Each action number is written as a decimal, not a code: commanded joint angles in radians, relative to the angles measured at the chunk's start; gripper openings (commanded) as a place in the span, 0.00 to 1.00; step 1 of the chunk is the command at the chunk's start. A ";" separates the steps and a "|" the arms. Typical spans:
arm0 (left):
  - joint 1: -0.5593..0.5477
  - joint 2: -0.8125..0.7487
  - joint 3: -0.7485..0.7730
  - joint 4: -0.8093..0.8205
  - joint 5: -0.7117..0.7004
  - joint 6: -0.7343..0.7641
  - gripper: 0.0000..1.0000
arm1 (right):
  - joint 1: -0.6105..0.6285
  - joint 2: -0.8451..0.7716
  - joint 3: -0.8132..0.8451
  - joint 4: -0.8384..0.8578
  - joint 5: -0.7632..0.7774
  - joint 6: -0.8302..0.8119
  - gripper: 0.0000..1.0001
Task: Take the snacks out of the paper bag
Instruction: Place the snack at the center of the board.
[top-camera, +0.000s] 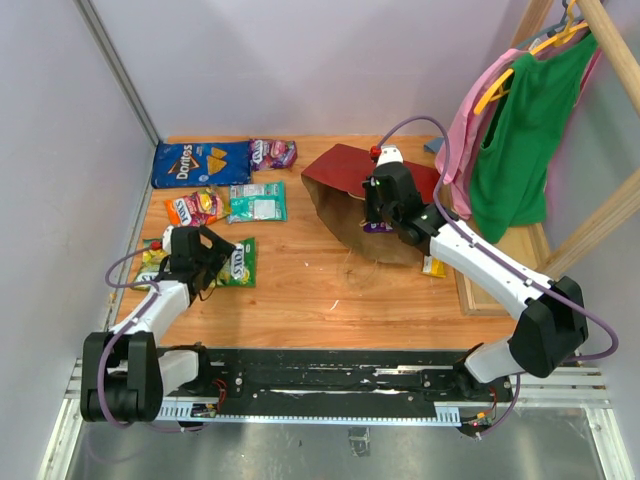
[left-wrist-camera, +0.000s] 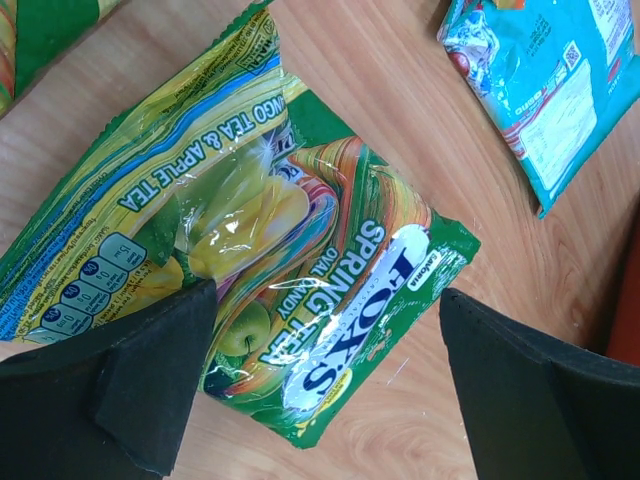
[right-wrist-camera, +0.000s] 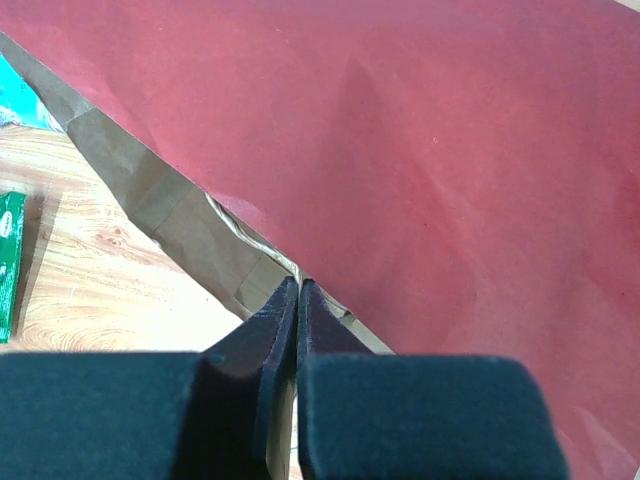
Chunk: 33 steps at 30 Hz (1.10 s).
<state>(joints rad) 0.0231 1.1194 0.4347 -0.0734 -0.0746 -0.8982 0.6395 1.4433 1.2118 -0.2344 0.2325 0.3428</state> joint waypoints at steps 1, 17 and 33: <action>-0.002 0.052 -0.011 -0.077 -0.049 0.065 1.00 | -0.017 -0.019 -0.011 0.008 0.036 -0.013 0.01; -0.002 -0.261 0.038 -0.060 0.093 0.268 1.00 | -0.018 -0.005 -0.006 0.013 0.015 -0.002 0.01; -0.303 -0.256 -0.038 0.332 0.377 0.286 1.00 | -0.017 -0.006 -0.005 0.032 -0.087 -0.025 0.01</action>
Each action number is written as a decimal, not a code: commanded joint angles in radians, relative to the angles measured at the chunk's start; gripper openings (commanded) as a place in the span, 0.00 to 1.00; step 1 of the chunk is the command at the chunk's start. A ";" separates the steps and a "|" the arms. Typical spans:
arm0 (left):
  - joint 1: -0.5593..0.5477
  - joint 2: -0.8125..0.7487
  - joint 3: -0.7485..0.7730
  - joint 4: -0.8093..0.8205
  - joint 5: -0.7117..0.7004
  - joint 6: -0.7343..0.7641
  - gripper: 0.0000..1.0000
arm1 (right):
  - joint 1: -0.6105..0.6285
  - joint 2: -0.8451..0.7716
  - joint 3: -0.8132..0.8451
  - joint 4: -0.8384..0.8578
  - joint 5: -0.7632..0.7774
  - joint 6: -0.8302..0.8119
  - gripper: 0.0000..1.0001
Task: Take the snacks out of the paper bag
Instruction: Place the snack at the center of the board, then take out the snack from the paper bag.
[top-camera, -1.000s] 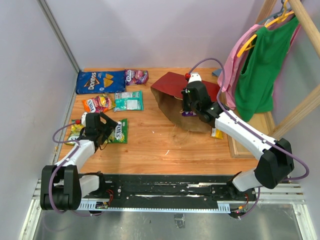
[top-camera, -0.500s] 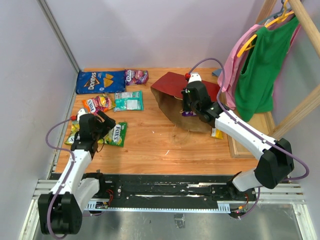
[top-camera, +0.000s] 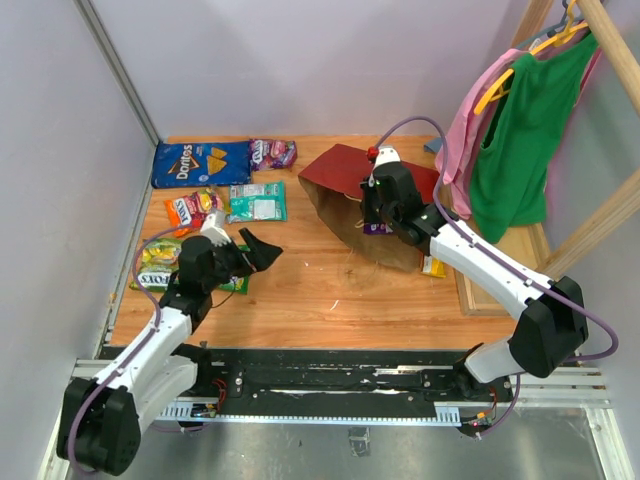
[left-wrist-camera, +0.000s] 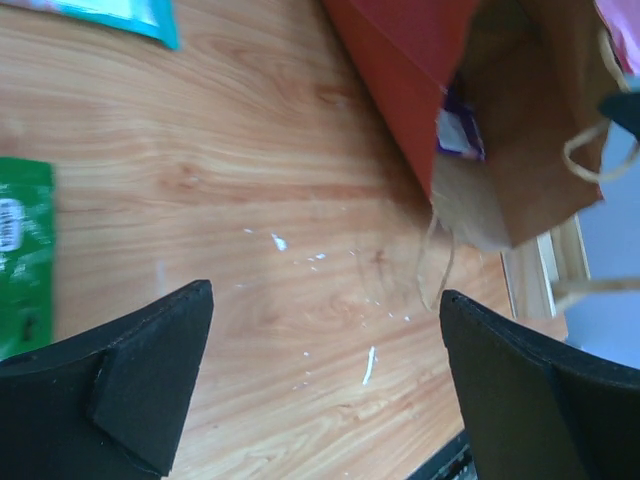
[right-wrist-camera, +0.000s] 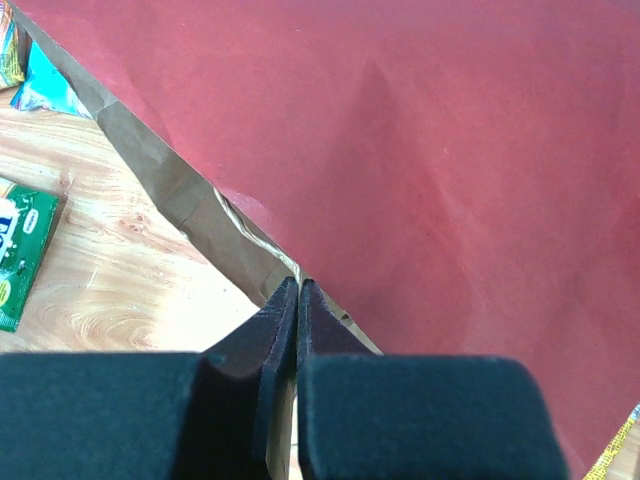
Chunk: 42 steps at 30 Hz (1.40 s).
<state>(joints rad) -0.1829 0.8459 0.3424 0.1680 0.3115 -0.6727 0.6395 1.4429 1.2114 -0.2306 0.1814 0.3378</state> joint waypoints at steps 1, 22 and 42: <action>-0.128 0.025 0.072 0.092 -0.024 0.078 0.99 | -0.017 -0.005 -0.003 0.028 -0.043 -0.024 0.01; -0.271 0.263 0.529 -0.018 -0.007 0.308 1.00 | -0.017 -0.087 0.177 -0.230 -0.339 -0.141 0.10; -0.509 0.295 0.552 -0.228 -0.179 0.515 1.00 | -0.102 -0.336 0.039 -0.246 -0.091 -0.164 0.68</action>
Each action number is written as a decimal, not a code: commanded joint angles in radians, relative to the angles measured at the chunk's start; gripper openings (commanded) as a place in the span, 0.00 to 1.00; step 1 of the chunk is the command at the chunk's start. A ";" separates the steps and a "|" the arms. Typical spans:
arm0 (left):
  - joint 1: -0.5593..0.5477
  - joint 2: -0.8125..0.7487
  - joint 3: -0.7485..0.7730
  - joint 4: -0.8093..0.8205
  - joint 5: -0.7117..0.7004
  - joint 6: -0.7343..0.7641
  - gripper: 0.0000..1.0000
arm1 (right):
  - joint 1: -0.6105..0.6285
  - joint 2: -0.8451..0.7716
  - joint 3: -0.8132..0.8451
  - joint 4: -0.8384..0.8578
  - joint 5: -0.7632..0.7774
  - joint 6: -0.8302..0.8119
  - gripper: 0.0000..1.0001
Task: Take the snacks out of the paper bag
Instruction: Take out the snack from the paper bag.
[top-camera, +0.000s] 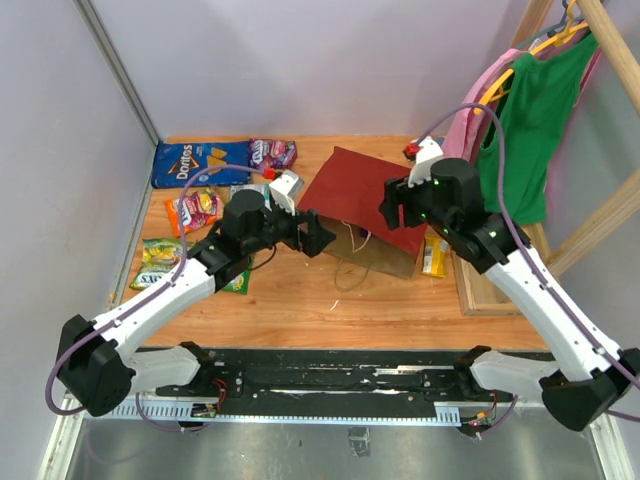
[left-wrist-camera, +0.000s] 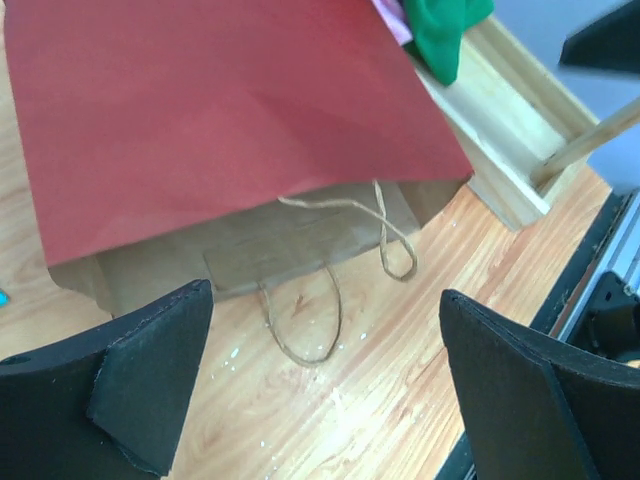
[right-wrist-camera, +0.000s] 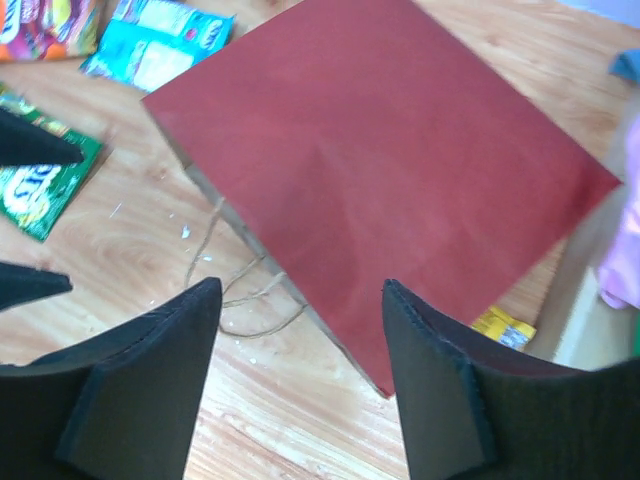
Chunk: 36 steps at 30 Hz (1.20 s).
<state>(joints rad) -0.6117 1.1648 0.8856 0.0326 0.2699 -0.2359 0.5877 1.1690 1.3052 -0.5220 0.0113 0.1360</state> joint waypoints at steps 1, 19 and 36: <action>-0.114 -0.031 0.014 -0.117 -0.204 0.107 1.00 | -0.059 -0.077 -0.067 0.055 0.080 0.054 0.69; -0.258 0.201 0.199 -0.192 -0.121 0.066 0.84 | -0.066 -0.153 -0.145 0.086 0.042 0.075 0.74; -0.258 0.386 0.427 -0.189 -0.028 -0.024 0.00 | -0.068 -0.284 -0.304 0.100 0.113 0.089 0.70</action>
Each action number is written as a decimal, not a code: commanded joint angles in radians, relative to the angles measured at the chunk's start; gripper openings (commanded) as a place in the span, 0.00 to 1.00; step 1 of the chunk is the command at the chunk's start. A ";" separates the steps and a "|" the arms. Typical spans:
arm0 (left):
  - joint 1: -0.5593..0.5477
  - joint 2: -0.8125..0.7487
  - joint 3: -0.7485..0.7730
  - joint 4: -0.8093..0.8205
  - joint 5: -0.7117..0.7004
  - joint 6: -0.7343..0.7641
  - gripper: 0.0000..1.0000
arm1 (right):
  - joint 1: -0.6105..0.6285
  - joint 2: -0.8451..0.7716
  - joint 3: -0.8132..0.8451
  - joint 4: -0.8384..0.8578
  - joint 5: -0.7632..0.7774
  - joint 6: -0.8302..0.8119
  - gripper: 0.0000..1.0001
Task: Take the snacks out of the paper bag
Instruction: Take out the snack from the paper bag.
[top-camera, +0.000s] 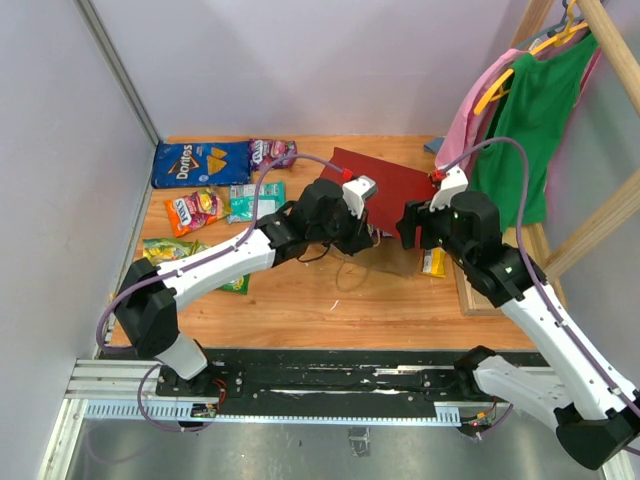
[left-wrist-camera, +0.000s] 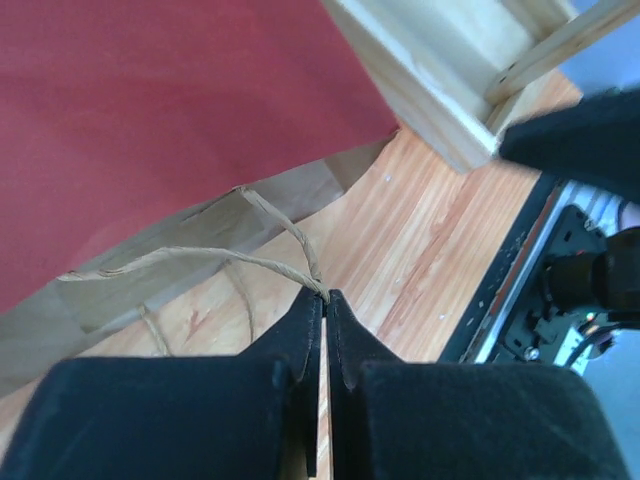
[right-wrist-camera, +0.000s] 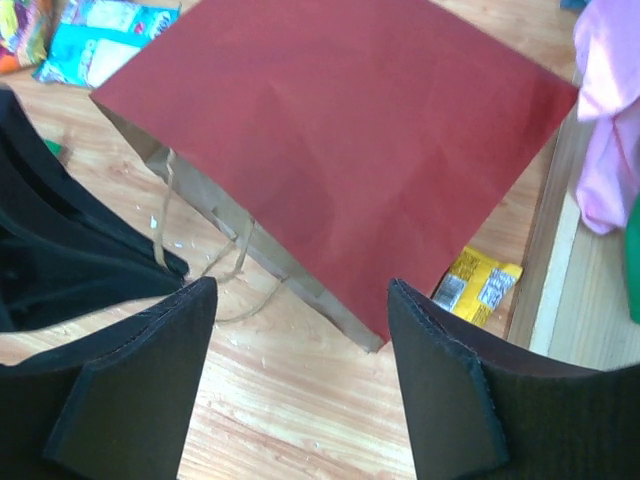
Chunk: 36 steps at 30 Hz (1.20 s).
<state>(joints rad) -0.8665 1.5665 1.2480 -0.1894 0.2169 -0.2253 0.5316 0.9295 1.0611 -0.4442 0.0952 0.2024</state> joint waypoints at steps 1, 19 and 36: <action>-0.003 -0.017 0.074 0.041 0.029 -0.045 0.01 | -0.012 -0.058 -0.084 0.027 0.029 0.037 0.69; -0.003 0.110 0.228 0.184 -0.014 -0.250 0.01 | -0.012 -0.375 -0.478 0.181 -0.079 0.278 0.64; -0.003 0.247 0.330 0.239 -0.099 -0.330 0.01 | -0.361 0.033 -0.446 0.420 -0.335 0.340 0.49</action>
<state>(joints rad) -0.8665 1.7851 1.5284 -0.0002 0.1604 -0.5327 0.2333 0.9058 0.5732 -0.1154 -0.1581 0.5240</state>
